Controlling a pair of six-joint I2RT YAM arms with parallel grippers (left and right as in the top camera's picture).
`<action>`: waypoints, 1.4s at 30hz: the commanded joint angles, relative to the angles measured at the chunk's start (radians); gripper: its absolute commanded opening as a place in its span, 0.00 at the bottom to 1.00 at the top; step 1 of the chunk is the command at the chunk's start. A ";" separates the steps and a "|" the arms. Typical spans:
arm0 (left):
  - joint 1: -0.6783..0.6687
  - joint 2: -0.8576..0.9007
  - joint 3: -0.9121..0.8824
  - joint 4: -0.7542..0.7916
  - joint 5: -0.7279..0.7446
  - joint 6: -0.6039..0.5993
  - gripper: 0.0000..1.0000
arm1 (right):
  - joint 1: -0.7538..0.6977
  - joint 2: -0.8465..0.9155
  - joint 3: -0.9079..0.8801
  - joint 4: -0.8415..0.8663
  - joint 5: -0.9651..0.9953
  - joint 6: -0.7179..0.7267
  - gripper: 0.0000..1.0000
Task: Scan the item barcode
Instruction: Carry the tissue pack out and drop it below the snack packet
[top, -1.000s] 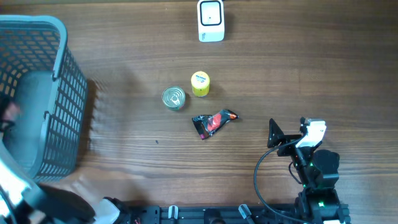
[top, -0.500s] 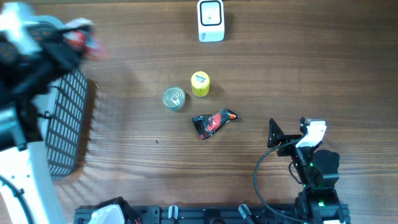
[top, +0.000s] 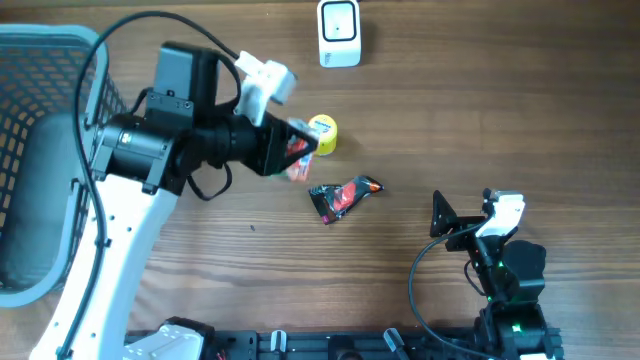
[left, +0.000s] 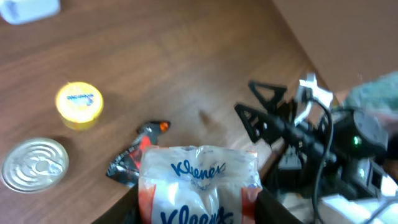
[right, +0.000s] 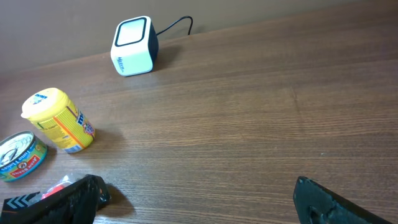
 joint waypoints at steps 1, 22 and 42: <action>-0.006 0.016 0.003 -0.044 0.071 0.142 0.37 | -0.002 0.001 -0.001 0.007 0.006 0.005 1.00; -0.006 0.167 -0.460 0.151 0.268 0.394 0.45 | -0.001 0.001 -0.001 0.007 0.006 0.005 1.00; -0.006 0.456 -0.462 0.248 0.290 0.396 0.56 | -0.002 0.001 -0.001 0.006 0.006 0.004 1.00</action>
